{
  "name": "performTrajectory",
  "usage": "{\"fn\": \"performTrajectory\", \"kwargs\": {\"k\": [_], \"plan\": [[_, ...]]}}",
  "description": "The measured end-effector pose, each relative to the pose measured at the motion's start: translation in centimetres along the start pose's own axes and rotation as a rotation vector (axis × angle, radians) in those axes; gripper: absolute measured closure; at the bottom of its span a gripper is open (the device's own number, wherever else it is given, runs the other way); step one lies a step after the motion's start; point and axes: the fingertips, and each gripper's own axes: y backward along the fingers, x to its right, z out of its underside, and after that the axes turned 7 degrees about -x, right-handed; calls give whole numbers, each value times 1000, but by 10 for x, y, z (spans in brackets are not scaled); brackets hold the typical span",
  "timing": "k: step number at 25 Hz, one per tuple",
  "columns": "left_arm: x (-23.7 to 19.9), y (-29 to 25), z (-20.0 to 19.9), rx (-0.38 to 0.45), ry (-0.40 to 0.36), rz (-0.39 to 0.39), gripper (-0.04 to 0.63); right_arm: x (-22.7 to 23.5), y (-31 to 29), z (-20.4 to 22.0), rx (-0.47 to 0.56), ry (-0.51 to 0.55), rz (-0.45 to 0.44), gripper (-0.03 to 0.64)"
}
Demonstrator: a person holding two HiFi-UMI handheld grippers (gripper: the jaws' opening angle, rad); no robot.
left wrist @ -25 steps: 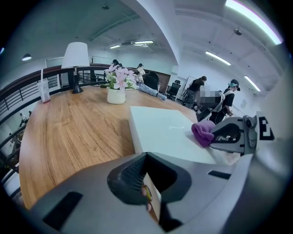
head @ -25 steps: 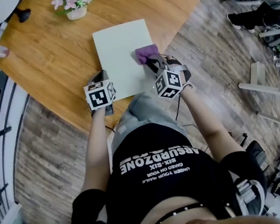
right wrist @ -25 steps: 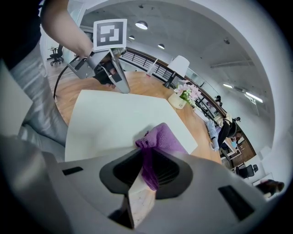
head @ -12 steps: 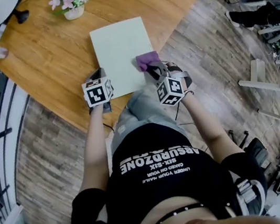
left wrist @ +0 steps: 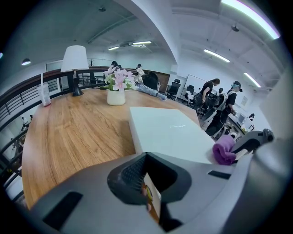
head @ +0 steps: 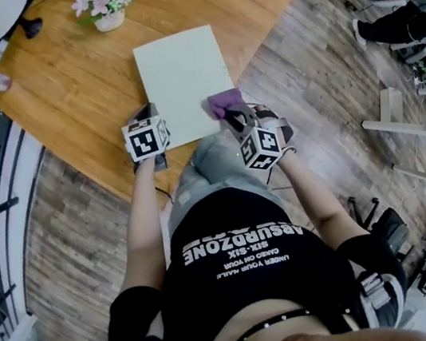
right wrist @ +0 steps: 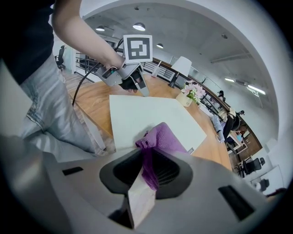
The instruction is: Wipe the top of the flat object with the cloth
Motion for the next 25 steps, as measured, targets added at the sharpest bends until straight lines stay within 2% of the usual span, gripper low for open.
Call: {"fn": "performTrajectory", "kwargs": {"k": [6, 25], "plan": [[-1, 0, 0, 3, -1, -9, 589, -11, 7, 3, -16, -10, -26, 531], [-2, 0, 0, 16, 3, -15, 589, -15, 4, 4, -46, -16, -2, 532]]}}
